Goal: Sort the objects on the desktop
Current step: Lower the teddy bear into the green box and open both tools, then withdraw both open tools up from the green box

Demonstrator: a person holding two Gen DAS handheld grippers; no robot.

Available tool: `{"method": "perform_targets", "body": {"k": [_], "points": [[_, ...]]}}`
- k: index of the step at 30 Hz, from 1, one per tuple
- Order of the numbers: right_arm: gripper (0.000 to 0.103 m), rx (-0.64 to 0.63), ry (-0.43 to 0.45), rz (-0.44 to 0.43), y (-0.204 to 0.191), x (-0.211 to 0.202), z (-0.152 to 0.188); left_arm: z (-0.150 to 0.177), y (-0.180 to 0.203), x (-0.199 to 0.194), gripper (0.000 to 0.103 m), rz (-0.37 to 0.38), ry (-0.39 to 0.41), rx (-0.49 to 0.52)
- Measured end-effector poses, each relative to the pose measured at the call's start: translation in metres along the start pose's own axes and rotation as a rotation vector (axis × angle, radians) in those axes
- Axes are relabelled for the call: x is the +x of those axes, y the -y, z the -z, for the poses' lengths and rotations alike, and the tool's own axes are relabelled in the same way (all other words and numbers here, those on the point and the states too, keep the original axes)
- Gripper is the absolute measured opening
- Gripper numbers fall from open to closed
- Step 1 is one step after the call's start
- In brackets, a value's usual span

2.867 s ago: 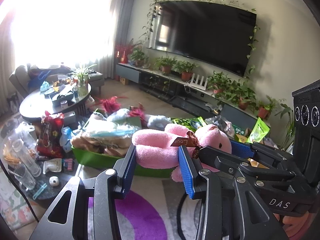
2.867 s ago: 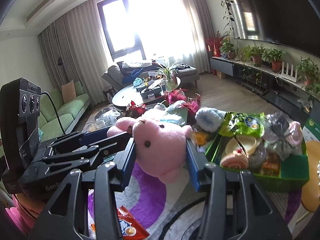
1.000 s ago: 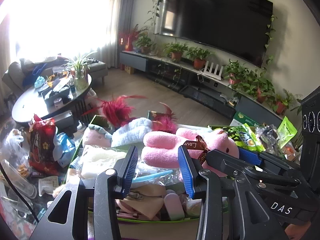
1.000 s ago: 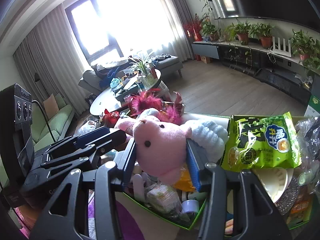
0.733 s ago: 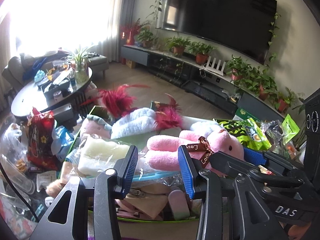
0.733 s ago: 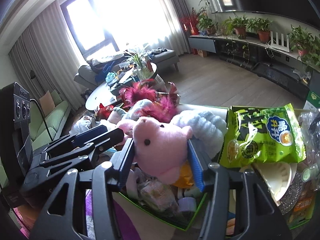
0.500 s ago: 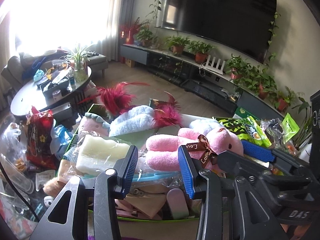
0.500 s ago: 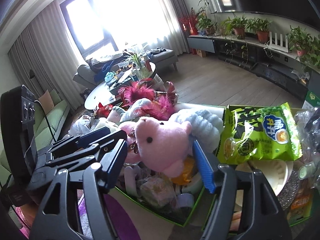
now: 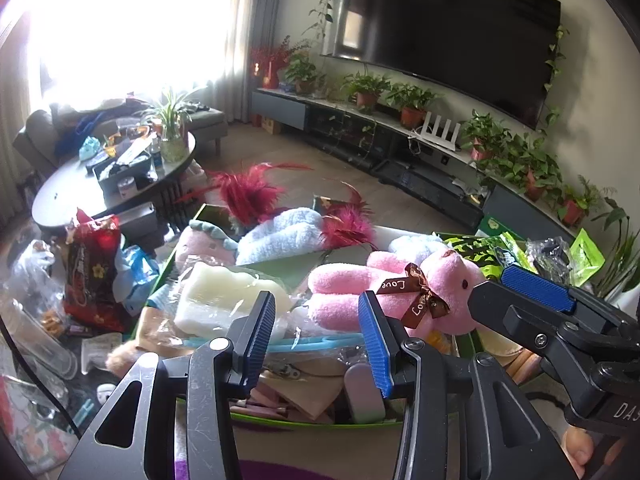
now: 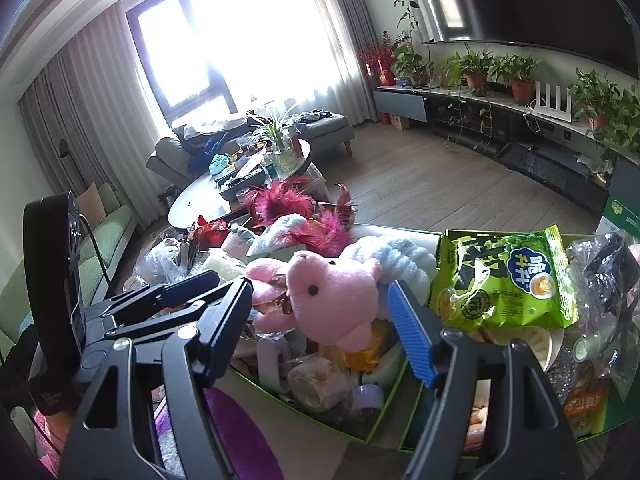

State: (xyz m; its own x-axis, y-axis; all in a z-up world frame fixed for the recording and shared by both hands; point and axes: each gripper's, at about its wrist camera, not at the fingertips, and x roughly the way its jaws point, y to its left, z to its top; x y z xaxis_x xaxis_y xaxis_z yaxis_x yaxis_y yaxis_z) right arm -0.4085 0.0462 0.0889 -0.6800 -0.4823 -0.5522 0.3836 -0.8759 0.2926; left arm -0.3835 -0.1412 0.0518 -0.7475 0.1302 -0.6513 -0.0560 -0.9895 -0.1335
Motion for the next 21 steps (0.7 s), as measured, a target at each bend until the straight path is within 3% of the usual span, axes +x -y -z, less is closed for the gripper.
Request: {"method": "perform_targets", "body": {"k": [11, 14, 21], "points": [[0.074, -0.045, -0.001, 0.0, -0.015, -0.018, 0.0, 0.003, 0.008, -0.014, 0.045, -0.049, 0.001, 0.026], [0.076, -0.051, -0.005, -0.002, -0.018, -0.025, 0.001, 0.006, 0.008, -0.018, 0.078, -0.073, 0.006, 0.025], [0.079, -0.071, -0.004, -0.001, -0.027, -0.039, 0.007, 0.012, 0.016, -0.027, 0.081, -0.088, -0.005, 0.049]]}}
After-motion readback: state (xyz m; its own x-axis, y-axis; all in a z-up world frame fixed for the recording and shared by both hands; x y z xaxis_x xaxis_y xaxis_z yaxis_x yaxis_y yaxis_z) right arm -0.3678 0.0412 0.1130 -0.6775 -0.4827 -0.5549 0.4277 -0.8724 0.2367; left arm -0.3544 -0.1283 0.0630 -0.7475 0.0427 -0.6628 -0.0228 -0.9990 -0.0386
